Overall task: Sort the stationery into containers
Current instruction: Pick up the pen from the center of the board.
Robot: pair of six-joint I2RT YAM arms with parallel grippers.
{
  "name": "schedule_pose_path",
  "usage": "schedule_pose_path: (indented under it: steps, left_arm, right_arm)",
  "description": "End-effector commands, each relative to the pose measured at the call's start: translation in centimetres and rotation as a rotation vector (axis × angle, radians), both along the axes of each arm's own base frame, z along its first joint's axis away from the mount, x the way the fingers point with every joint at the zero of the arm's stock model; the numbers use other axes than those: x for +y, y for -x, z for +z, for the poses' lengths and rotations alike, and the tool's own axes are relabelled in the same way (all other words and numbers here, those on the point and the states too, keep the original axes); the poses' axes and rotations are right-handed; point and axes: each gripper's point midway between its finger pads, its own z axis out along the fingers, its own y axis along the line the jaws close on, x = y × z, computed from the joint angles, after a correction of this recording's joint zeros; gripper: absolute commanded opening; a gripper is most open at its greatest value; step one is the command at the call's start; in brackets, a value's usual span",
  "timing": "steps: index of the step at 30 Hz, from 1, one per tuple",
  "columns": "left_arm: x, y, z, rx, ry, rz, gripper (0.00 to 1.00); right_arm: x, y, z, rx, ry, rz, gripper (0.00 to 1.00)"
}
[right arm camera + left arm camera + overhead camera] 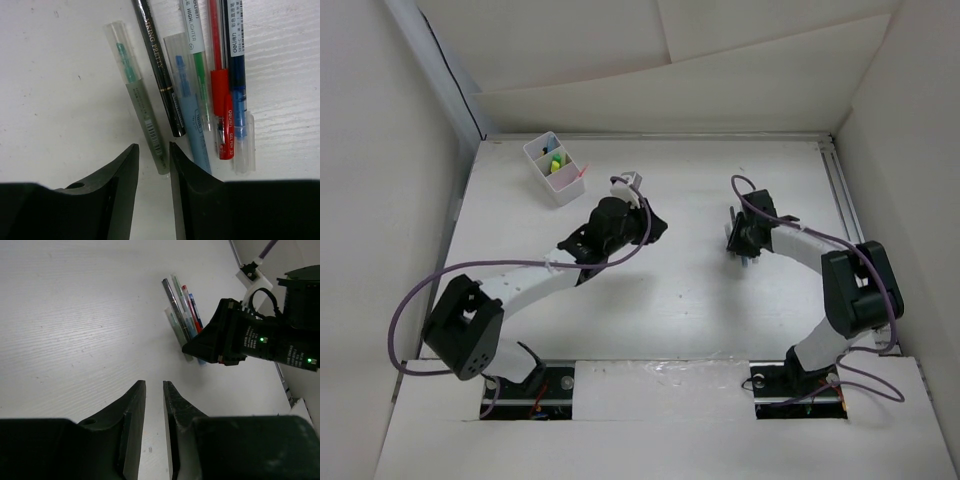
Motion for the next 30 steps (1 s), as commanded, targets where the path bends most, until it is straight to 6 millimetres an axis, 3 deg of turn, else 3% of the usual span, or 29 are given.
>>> schedule_pose_path:
  steps: [1, 2, 5, 14, 17, 21, 26, 27, 29, 30]
  left_arm:
    - [1.0, 0.1, 3.3, -0.086, 0.045, 0.000, 0.18]
    - [1.2, 0.4, 3.3, -0.087, 0.046, 0.000, 0.18]
    - [1.2, 0.5, 3.8, -0.096, 0.053, 0.000, 0.18]
    - [1.8, 0.0, 3.1, -0.070, 0.023, 0.028, 0.21]
    - [1.9, -0.2, 2.7, -0.053, 0.027, 0.026, 0.21]
    - [2.7, -0.7, 3.7, -0.077, 0.035, 0.062, 0.22]
    - [3.0, -0.6, 3.3, -0.064, 0.020, 0.073, 0.26]
    - [3.0, -0.6, 3.3, -0.064, 0.020, 0.073, 0.28]
    - [2.7, -0.7, 3.0, -0.054, 0.028, 0.067, 0.30]
    - [2.5, -0.9, 2.7, -0.048, 0.023, 0.067, 0.30]
  right_arm:
    - [0.7, -1.2, 1.1, -0.008, 0.015, 0.022, 0.36]
    - [0.9, -0.9, 0.8, 0.010, 0.028, 0.030, 0.29]
    - [1.6, -0.6, 0.8, 0.028, 0.056, 0.050, 0.26]
    - [2.9, -0.4, -0.1, 0.087, 0.182, 0.115, 0.29]
    - [3.1, -0.7, 0.1, 0.083, 0.205, 0.141, 0.22]
    - [3.2, -0.3, -0.3, 0.098, 0.220, 0.149, 0.00]
    - [3.8, -0.1, 0.1, 0.041, 0.205, 0.162, 0.00]
    - [4.9, -0.7, 1.8, -0.034, 0.173, 0.182, 0.00]
    - [6.5, -0.2, 3.0, -0.101, 0.134, 0.258, 0.00]
    - [7.2, -0.4, 5.0, -0.172, 0.112, 0.291, 0.00]
